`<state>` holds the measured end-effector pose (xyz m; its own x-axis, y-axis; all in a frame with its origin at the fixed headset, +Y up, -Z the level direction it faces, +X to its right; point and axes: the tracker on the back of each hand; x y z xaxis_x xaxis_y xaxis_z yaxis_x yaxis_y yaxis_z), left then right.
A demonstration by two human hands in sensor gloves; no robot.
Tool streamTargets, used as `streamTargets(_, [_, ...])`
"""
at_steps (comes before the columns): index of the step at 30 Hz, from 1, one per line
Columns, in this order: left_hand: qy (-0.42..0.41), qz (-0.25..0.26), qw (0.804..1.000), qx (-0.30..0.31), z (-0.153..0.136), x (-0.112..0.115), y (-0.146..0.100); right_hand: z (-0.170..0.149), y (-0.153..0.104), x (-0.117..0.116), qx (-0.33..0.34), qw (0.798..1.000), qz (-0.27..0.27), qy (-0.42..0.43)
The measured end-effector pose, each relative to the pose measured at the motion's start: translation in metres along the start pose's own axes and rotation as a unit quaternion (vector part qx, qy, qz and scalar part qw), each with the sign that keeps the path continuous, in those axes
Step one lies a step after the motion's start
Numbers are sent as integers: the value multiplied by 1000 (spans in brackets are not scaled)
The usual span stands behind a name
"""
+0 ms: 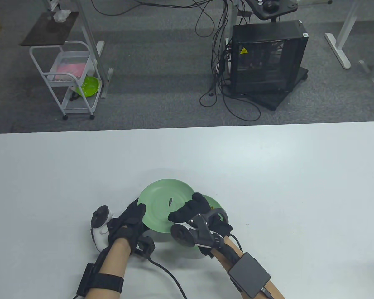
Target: Pick sunflower seeds with hand pinch into plate
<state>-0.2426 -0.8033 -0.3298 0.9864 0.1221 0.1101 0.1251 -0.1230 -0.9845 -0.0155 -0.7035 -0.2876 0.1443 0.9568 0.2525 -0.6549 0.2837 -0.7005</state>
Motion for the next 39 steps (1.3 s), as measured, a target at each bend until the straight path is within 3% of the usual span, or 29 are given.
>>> streamTargets(10, [-4, 14, 1000, 1, 1, -8, -1, -21, -4, 8, -39, 999, -22, 12])
streamTargets(20, [-8, 27, 1000, 2, 2, -18, -1, -50, -11, 1, -88, 996, -12, 18])
streamTargets(30, [-11, 47, 999, 8, 3, -28, -3, -64, -15, -10, -111, 994, 12, 18])
streamTargets(39, [-18, 56, 998, 14, 5, -31, -4, -71, -17, -26, -111, 991, 76, -2])
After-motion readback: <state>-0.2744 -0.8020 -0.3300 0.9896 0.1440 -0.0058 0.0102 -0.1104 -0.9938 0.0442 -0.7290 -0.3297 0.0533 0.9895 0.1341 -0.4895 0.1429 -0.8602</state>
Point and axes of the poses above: the tracker on the back of each hand, its own z axis roughly to the thumb side, its own y axis roughly from the wrist to the fingertips, x = y × z, and after that the axes turned 11 degrees about x, right-handed
